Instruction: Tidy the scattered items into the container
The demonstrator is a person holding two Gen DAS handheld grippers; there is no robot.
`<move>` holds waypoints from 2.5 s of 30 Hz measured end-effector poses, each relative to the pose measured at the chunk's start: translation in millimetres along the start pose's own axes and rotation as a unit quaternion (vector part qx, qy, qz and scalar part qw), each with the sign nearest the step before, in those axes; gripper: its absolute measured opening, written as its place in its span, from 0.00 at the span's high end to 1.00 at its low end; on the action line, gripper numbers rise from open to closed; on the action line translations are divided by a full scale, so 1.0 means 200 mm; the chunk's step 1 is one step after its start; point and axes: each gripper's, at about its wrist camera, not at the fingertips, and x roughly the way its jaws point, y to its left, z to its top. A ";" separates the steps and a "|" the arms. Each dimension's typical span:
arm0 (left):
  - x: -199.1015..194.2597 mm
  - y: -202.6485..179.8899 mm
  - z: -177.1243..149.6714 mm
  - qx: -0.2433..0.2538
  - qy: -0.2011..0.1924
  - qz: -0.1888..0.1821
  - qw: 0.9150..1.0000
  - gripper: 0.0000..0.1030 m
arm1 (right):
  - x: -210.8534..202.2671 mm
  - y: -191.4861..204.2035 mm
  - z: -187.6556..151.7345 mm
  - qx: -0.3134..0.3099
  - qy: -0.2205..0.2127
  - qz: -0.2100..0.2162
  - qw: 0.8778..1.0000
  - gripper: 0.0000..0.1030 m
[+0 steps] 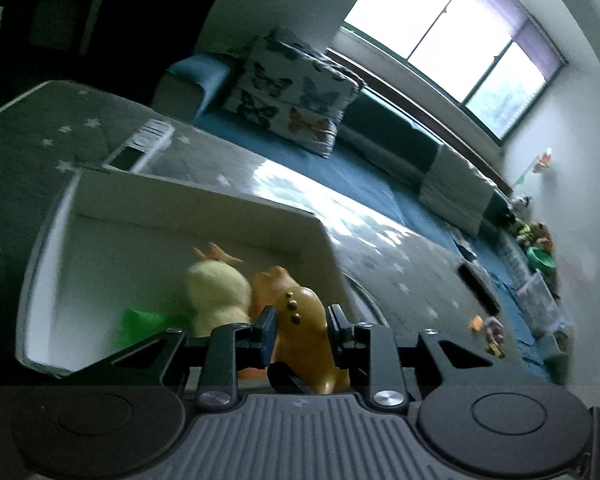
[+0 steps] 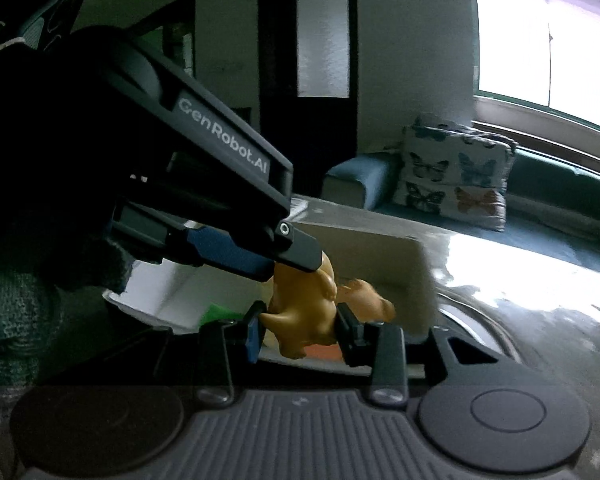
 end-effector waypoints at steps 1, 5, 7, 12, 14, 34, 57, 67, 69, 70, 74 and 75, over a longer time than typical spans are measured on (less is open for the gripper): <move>0.00 0.03 0.02 -0.003 -0.001 0.005 1.000 0.71 | 0.03 0.03 0.01 -0.002 0.001 0.006 1.000 0.65; 0.01 0.13 0.07 -0.012 -0.002 0.021 1.000 0.71 | 0.14 0.09 0.03 -0.006 0.009 0.025 1.000 0.65; 0.02 0.20 0.08 -0.019 -0.001 0.028 0.999 0.71 | 0.19 0.11 0.04 -0.007 0.014 0.035 0.999 0.65; 0.06 0.32 0.12 -0.031 0.006 0.049 0.998 0.71 | 0.35 0.17 0.03 -0.012 0.031 0.056 0.998 0.65; 0.09 0.36 0.13 -0.034 0.011 0.056 0.998 0.71 | 0.41 0.21 0.02 -0.008 0.041 0.065 0.997 0.65; 0.17 0.44 0.11 -0.035 0.027 0.075 0.996 0.71 | 0.54 0.21 0.01 -0.007 0.058 0.072 0.996 0.62; -0.03 0.30 0.00 0.027 -0.010 0.087 0.996 0.71 | 0.37 0.20 0.07 -0.024 0.035 0.055 0.998 0.30; -0.12 0.20 -0.11 0.073 -0.031 0.105 0.991 0.71 | 0.21 0.18 0.00 -0.018 0.021 0.036 0.999 0.09; -0.13 0.19 -0.13 0.082 -0.035 0.114 0.990 0.71 | 0.18 0.17 -0.03 -0.019 0.020 0.031 0.999 0.07; -0.13 0.18 -0.15 0.087 -0.036 0.117 0.989 0.71 | 0.16 0.16 -0.04 -0.018 0.020 0.029 0.999 0.04; -0.14 0.18 -0.20 0.099 -0.037 0.128 0.986 0.71 | 0.11 0.15 -0.08 -0.019 0.016 0.018 1.000 0.00; -0.15 0.18 -0.22 0.101 -0.037 0.129 0.986 0.71 | 0.09 0.14 -0.09 -0.018 0.016 0.016 1.000 0.00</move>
